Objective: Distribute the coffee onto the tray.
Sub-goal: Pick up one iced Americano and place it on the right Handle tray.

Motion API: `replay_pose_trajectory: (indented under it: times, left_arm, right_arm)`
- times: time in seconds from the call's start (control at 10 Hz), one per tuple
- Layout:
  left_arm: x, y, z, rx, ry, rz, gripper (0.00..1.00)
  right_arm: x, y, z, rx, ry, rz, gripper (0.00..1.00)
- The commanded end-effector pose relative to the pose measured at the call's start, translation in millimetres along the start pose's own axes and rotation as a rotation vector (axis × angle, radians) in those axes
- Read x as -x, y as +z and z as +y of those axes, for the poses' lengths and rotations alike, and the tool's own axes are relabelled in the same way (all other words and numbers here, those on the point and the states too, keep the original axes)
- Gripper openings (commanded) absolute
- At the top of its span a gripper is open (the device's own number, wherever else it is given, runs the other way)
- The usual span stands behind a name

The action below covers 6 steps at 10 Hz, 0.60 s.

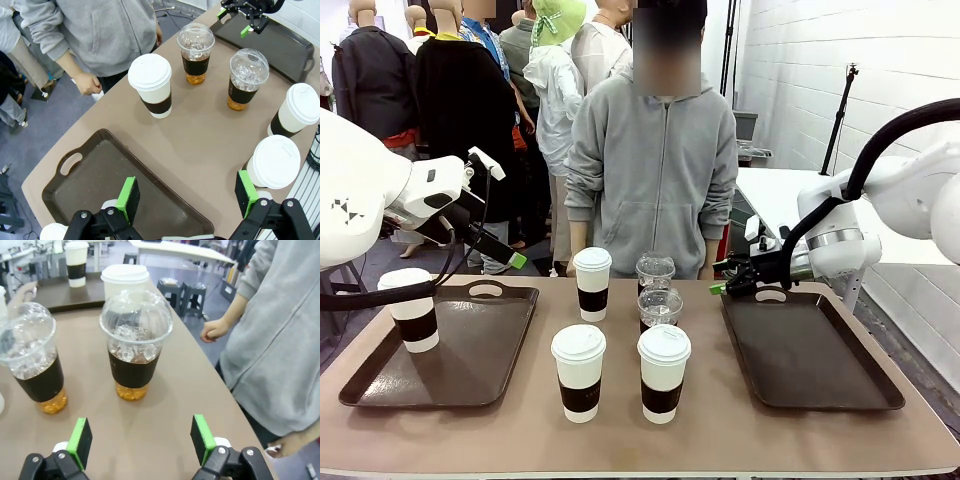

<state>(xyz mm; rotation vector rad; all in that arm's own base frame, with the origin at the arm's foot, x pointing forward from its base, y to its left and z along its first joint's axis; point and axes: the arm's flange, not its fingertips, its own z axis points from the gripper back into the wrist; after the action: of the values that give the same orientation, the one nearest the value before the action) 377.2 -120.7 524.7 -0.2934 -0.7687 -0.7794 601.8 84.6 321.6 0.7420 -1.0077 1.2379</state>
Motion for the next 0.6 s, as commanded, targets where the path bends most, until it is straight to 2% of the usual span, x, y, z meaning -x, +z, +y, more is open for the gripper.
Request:
replay_pose_trajectory:
  times: [0.0,0.5]
  left_arm:
    - [1.0,0.1,2.0,0.005,0.002,-0.002,1.00]
    - [1.0,0.1,2.0,0.005,0.002,-0.002,1.00]
  right_arm:
    - [11.4,-10.9,-12.5,-0.050,-0.007,-0.071,1.00]
    - [12.0,-12.9,-3.7,-0.053,-0.017,-0.040,1.00]
